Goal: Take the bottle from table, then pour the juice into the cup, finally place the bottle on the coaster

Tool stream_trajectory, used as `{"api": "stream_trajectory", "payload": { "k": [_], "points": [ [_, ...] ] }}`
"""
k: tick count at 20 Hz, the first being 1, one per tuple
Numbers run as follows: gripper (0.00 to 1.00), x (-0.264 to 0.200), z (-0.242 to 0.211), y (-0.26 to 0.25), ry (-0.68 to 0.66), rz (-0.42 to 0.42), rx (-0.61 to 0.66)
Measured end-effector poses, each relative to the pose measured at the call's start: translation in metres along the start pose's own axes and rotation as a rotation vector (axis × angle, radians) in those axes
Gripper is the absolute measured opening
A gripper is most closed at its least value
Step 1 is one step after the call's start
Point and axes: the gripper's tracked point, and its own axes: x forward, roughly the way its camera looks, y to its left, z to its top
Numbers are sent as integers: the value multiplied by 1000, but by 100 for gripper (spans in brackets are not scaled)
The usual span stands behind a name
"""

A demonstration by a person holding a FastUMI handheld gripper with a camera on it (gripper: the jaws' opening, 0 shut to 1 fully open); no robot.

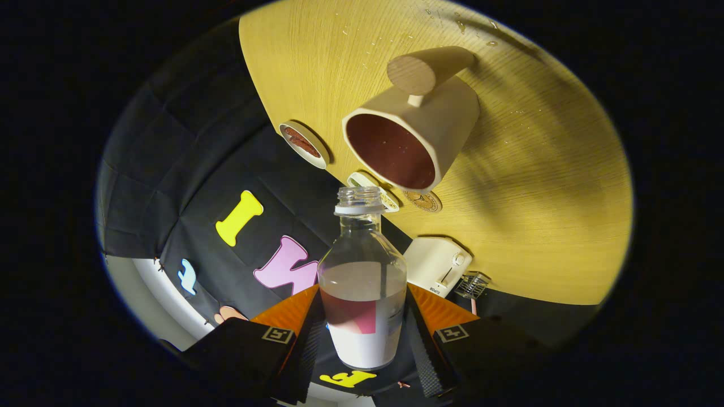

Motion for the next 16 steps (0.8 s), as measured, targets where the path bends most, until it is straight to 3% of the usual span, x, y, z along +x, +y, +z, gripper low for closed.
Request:
{"api": "stream_trajectory", "payload": {
  "k": [16],
  "points": [
    [76,3,3,-2,-15,-4,-51]
  ]
}}
